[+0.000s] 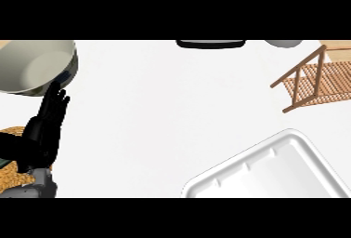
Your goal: Pick the cupcake from the tray and place it in the tiered shelf
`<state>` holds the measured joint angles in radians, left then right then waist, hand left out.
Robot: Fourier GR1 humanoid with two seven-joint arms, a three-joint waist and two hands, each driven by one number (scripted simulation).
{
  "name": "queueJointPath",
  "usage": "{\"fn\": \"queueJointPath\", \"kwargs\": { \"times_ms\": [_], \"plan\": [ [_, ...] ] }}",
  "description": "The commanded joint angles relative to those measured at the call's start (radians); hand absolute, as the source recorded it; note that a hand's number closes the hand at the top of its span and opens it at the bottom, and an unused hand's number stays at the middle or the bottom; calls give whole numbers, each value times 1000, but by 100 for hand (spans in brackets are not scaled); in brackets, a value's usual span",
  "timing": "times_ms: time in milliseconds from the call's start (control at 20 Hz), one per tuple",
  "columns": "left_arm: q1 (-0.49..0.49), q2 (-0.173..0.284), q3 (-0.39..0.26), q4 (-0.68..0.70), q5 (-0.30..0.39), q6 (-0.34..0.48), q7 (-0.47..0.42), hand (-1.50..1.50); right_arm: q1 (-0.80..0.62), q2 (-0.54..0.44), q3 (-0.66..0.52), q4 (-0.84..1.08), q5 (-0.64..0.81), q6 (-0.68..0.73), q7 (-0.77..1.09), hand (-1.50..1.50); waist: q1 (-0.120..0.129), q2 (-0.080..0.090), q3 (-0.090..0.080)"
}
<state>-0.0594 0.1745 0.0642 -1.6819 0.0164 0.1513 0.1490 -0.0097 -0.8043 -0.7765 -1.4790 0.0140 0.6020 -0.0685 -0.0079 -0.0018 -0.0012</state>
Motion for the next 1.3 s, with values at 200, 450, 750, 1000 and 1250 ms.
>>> {"fn": "queueJointPath", "kwargs": {
  "times_ms": [200,450,750,1000,1250],
  "plan": [
    [-70,-41,-26,41,-42,31,33,0,-180,-56,42,268,64,-98,-42,150,14,4,2],
    [-45,11,20,-22,7,-29,52,0,-329,-76,140,481,149,-193,-111,150,27,6,2],
    [-61,-19,1,21,-26,-15,9,0,-485,-86,204,716,209,-286,-221,150,30,8,2],
    [-12,-15,-6,-12,-25,-39,1,0,-608,-77,234,900,252,-372,-300,150,39,10,3],
    [-29,-22,1,-23,-17,-38,29,0,-708,-60,271,1006,285,-424,-357,150,36,9,3]
  ]
}}
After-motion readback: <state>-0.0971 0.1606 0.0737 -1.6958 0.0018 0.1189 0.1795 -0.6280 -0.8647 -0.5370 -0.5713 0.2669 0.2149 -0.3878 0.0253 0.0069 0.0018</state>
